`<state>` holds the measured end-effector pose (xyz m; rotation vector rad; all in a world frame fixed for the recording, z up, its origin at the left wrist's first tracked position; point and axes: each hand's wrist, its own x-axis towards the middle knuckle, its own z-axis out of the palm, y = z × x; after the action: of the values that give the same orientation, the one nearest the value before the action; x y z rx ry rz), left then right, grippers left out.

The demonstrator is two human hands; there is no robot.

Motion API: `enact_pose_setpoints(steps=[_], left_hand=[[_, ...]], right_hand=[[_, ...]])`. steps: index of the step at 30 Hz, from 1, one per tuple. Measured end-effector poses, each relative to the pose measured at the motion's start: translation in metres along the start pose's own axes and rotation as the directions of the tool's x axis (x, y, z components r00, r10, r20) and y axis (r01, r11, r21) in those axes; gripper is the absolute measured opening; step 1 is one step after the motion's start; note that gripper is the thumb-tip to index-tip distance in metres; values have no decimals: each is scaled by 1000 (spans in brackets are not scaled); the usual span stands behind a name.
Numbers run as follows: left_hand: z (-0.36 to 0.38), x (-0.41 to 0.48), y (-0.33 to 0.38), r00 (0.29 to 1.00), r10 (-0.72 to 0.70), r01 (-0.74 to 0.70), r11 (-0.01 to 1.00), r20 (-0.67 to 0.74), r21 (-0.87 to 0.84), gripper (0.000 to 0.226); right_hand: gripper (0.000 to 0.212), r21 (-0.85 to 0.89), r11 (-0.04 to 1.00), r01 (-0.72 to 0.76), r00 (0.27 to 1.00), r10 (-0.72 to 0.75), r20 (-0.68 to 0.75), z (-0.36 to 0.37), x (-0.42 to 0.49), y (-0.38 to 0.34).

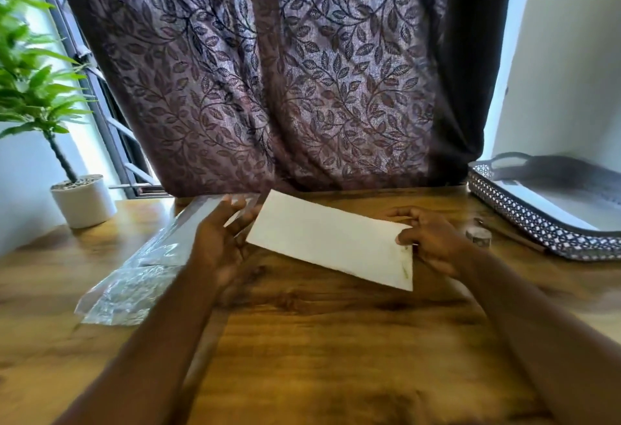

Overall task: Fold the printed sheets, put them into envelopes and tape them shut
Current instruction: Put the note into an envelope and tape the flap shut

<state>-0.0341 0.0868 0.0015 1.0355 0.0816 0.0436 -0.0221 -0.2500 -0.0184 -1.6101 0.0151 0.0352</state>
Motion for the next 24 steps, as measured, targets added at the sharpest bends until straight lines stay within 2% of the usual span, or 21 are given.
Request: enact_pose_setpoints(steps=[2, 5, 7, 10, 14, 17, 19, 20, 21, 22, 24], left_hand=[[-7, 3, 2, 992, -103, 88, 978, 74, 188, 41], [-11, 4, 2, 983, -175, 128, 869, 54, 478, 40], [-9, 5, 0, 988, -141, 74, 779, 60, 623, 31], [-6, 10, -6, 988, -52, -80, 619, 143, 781, 23], [-11, 24, -15, 972, 107, -233, 266, 211, 935, 16], [-14, 33, -25, 970, 160, -183, -27, 185, 983, 18], [-4, 30, -35, 958, 182, -178, -234, 223, 956, 8], [3, 28, -40, 938, 208, -213, -280, 276, 936, 7], [14, 28, -47, 911, 235, -269, -285, 339, 920, 12], [25, 28, -52, 887, 251, -327, -253, 388, 911, 17], [51, 29, -63, 865, 241, -423, -121, 440, 898, 22]], right_hand=[[50, 39, 999, 1, 1000, -1, -10, -9, 6, 3], [48, 28, 1000, 13, 999, -12, -31, -15, 11, 8], [46, 5, 1000, 10, 998, -9, -57, -17, 15, 12], [42, -25, 1000, 10, 996, -12, -92, -18, 18, 13], [30, 17, 1000, -5, 998, 6, -61, -20, 17, 12], [25, -11, 999, -37, 999, 37, -37, -19, 16, 13], [26, -35, 999, -23, 999, 21, -48, -17, 17, 15], [26, -36, 999, -11, 998, 8, -58, -15, 17, 15], [26, -33, 999, 0, 998, -2, -70, -14, 18, 16], [27, -29, 1000, 8, 997, -10, -78, -13, 18, 16], [24, -43, 999, 23, 996, -26, -84, -10, 19, 14]])
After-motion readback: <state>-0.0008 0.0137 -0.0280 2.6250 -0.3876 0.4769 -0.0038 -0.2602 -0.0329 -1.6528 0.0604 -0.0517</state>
